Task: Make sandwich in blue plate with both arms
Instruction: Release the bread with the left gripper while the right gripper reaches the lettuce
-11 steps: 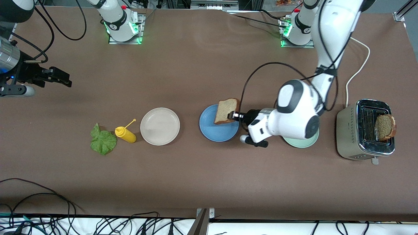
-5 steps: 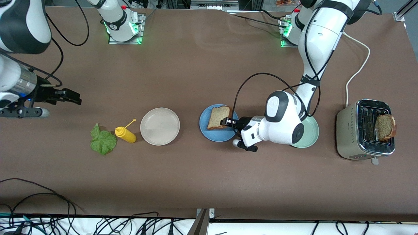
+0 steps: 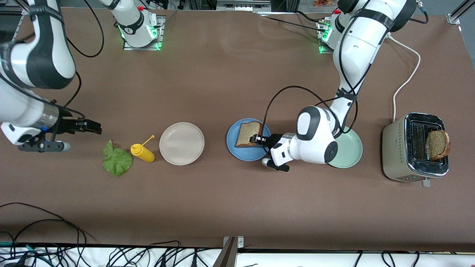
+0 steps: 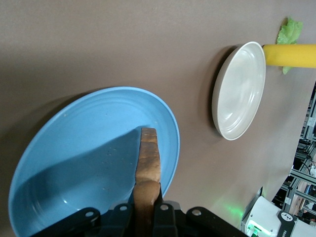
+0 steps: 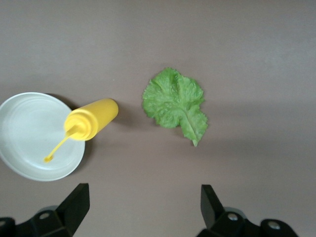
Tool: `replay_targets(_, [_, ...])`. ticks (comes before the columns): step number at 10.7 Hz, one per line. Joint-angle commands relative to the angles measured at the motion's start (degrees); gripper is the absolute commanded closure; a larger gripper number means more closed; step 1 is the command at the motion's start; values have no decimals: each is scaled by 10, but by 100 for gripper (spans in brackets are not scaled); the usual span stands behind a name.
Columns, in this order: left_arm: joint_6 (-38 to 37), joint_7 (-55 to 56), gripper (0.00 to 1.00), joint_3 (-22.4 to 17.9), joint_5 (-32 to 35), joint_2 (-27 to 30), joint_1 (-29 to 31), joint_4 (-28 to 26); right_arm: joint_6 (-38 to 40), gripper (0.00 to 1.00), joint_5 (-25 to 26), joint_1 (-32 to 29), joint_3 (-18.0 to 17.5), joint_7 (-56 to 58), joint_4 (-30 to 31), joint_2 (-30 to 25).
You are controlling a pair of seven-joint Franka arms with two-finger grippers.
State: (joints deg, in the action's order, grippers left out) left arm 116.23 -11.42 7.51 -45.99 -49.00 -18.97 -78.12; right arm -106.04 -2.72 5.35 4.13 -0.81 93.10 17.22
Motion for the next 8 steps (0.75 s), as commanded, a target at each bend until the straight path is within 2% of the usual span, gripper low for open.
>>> replay_targets(1, [22, -14, 0, -6, -9, 1, -12, 2, -56, 0, 33, 6, 0, 7, -1, 53])
replay_targets(2, [22, -14, 0, -7, -1, 3, -8, 2, -90, 0, 37, 5, -1, 9, 2, 75])
replay_targets(5, [19, -8, 0, -9, 115, 16, 9, 12, -186, 0, 37, 5, -5, 9, 13, 139])
replay_targets(8, [11, -4, 0, -10, 180, 32, 17, 14, -252, 0, 36, 2, -6, 26, 41, 157])
